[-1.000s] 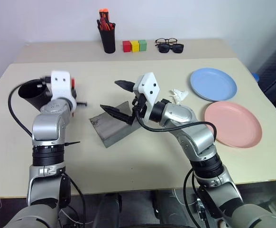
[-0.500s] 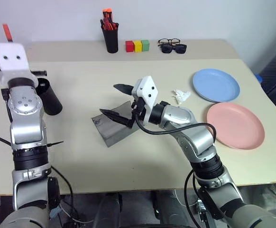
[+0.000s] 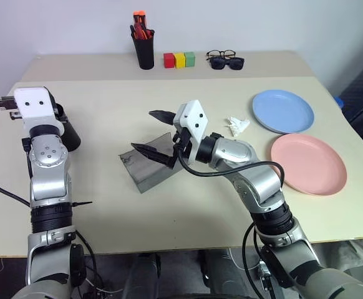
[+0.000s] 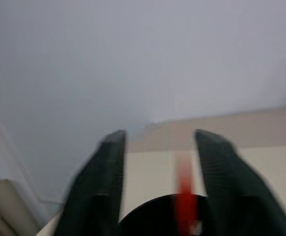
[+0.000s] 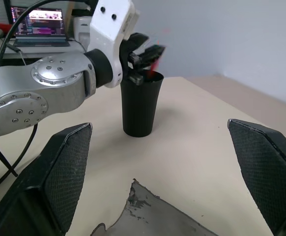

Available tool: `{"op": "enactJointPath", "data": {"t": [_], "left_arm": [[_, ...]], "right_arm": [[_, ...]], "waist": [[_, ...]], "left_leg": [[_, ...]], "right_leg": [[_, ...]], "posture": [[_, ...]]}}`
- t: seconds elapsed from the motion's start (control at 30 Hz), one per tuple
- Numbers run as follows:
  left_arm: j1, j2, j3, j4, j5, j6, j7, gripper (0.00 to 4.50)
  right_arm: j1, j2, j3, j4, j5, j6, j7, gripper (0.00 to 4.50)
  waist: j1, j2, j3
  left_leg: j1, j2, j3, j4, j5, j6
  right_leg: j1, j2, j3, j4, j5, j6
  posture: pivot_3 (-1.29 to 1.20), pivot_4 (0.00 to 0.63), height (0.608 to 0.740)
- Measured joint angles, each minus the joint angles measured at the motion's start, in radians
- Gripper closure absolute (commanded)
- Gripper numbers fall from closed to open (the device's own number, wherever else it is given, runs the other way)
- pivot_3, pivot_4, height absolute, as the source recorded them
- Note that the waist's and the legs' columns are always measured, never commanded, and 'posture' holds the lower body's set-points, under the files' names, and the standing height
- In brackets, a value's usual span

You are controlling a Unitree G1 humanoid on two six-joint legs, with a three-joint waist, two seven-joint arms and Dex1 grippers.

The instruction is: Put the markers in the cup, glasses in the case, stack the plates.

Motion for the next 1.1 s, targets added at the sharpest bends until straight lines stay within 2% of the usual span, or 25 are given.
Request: {"op": "enactJointPath", "data": {"t": [0.13,0.2,0.3,0.4,0.5,0.6,0.7,0.8,0.9,1.1], "left_arm": [[0.000,-0.008,0.018,-0.009,-0.042,-0.004,-0.009,2.41],[-0.001,-0.021,0.019,-0.055,-0.108,0.000,-0.073,2.41],[0.001,-0.009,-0.024,-0.183,-0.247,0.062,-0.260,1.51],[0.049,0.063,-0.110,-0.340,-0.415,0.258,-0.476,0.06],[0.122,0.153,-0.202,-0.451,-0.540,0.457,-0.634,0.06],[0.165,0.266,-0.313,-0.535,-0.602,0.612,-0.769,0.06],[0.165,0.341,-0.436,-0.558,-0.603,0.713,-0.846,0.06],[0.148,0.348,-0.546,-0.539,-0.584,0.800,-0.874,0.06],[0.114,0.348,-0.604,-0.520,-0.540,0.811,-0.886,0.95],[0.086,0.331,-0.629,-0.471,-0.475,0.761,-0.904,4.09]], "right_arm": [[0.000,-0.001,0.000,0.000,0.000,0.000,0.000,0.00],[0.000,-0.014,-0.002,0.000,0.000,0.000,0.002,0.00],[0.002,-0.067,-0.008,-0.002,0.001,0.000,0.021,0.00],[0.012,-0.159,-0.060,-0.002,0.002,0.000,0.052,0.00],[0.043,-0.276,-0.109,-0.002,0.003,-0.003,0.112,0.00],[0.078,-0.393,-0.134,0.006,0.000,-0.019,0.182,0.00],[0.094,-0.441,-0.150,0.012,-0.007,-0.036,0.213,0.00],[0.112,-0.448,-0.151,0.011,-0.015,-0.047,0.214,0.00],[0.124,-0.446,-0.149,0.006,-0.018,-0.047,0.207,0.00],[0.143,-0.442,-0.148,-0.026,-0.019,-0.047,0.190,0.00]], "waist": [[0.000,0.000,0.000],[0.000,0.000,0.000],[0.005,0.000,0.000],[0.000,0.000,0.000],[-0.006,0.001,0.000],[-0.010,0.002,0.001],[-0.016,0.002,0.001],[-0.019,0.001,0.001],[-0.017,0.001,0.001],[-0.011,0.001,0.001]], "left_leg": [[0.000,0.000,0.000,0.000,0.000,0.000],[0.000,0.000,0.000,0.000,0.000,0.000],[-0.002,0.000,0.000,0.001,0.000,0.000],[-0.002,0.000,0.000,0.001,0.000,0.000],[-0.002,0.000,0.000,0.000,0.000,0.000],[-0.002,0.001,0.000,0.000,0.000,0.000],[-0.002,0.001,0.001,0.001,0.000,0.000],[-0.002,0.001,0.001,0.001,0.000,0.001],[-0.003,0.001,0.001,0.002,0.000,0.001],[-0.004,0.001,0.000,0.002,0.000,0.001]], "right_leg": [[0.000,0.000,0.000,0.000,0.000,0.000],[0.000,0.000,0.000,0.000,0.000,0.000],[0.000,0.000,0.000,-0.001,0.000,0.000],[0.000,-0.001,0.000,-0.001,0.000,0.000],[-0.001,0.000,0.000,-0.001,0.000,0.000],[-0.002,0.001,0.000,0.000,-0.001,-0.001],[-0.002,0.001,0.001,0.000,-0.003,-0.004],[-0.002,0.001,0.001,0.000,-0.003,-0.004],[-0.003,0.001,0.001,0.000,-0.002,-0.004],[-0.003,0.001,0.001,0.000,-0.002,-0.004]], "posture": [[0.00,0.150,0.740],[0.00,0.150,0.740],[0.00,0.150,0.740],[0.00,0.150,0.740],[0.00,0.150,0.740],[0.00,0.150,0.740],[0.00,0.150,0.740],[0.00,0.150,0.740],[0.00,0.150,0.740],[0.00,0.150,0.740]]}}
